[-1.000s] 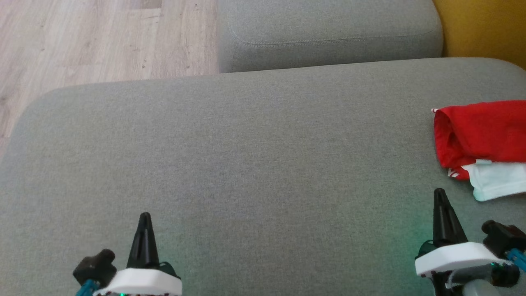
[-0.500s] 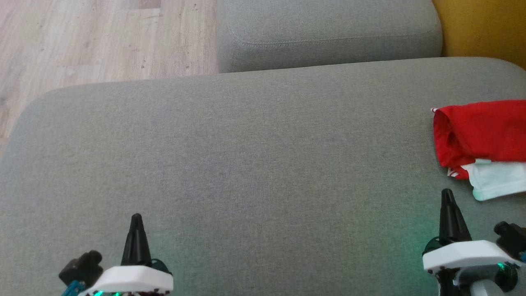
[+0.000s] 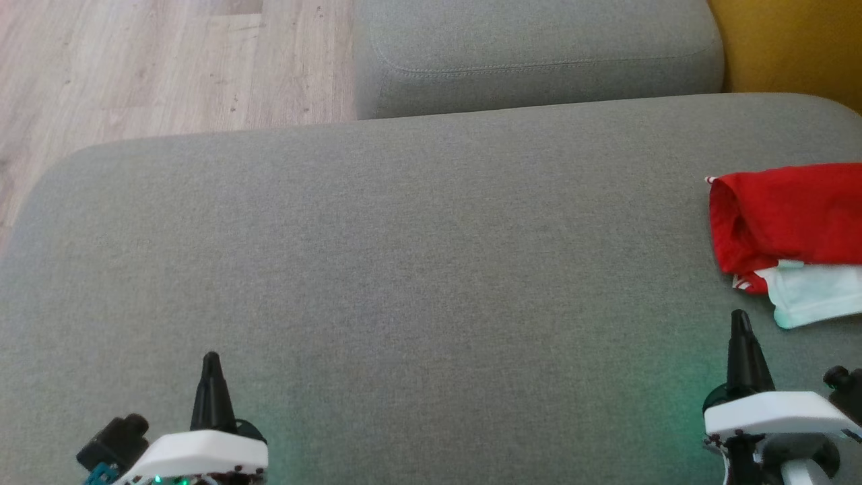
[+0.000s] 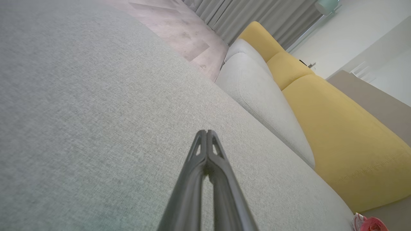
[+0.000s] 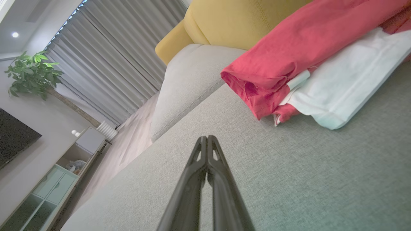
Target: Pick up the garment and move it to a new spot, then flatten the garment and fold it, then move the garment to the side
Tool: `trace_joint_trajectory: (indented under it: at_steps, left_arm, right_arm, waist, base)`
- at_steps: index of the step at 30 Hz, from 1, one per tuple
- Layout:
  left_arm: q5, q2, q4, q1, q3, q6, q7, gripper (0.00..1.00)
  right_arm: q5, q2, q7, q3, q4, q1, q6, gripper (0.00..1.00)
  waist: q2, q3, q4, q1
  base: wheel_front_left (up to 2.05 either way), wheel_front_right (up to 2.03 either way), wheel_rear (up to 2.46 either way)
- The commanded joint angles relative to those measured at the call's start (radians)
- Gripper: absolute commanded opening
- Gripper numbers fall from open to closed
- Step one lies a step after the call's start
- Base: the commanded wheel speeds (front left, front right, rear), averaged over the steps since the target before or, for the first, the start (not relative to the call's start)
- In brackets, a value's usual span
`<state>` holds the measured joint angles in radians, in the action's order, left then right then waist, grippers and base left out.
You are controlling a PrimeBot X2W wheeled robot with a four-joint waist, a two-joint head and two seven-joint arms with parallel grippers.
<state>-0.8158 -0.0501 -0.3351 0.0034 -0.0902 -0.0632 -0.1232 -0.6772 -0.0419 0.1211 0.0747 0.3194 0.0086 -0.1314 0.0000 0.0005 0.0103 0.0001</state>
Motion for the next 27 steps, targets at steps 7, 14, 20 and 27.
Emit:
trace_joint_trajectory:
  at_steps: [7,14,20,27]
  left_arm:
    - [-0.082,0.000,0.042,-0.062,0.043,-0.013,0.023,0.00]
    - [-0.151,0.000,0.046,-0.067,0.059,-0.018,0.044,0.00]
    - [-0.210,0.000,0.050,-0.071,0.072,-0.023,0.062,0.00]
    - [-0.279,0.000,0.055,-0.076,0.088,-0.028,0.082,0.00]
  right_arm:
    - [-0.099,-0.005,-0.026,0.001,-0.039,-0.063,0.000,0.00]
    - [-0.180,-0.005,-0.046,0.005,-0.043,-0.068,0.000,0.00]
    - [-0.249,-0.005,-0.063,0.008,-0.046,-0.073,0.000,0.00]
    - [-0.329,-0.006,-0.084,0.012,-0.049,-0.078,0.000,0.00]
  waist:
    - [0.0000,0.000,-0.001,0.0000]
    - [0.0000,0.000,-0.002,0.0000]
    - [0.0000,0.001,-0.003,0.0000]
    - [0.0000,0.001,-0.003,0.0000]
  base:
    - [0.00,0.00,0.00]
    - [0.00,0.00,0.00]
    - [0.00,0.00,0.00]
    - [0.00,0.00,0.00]
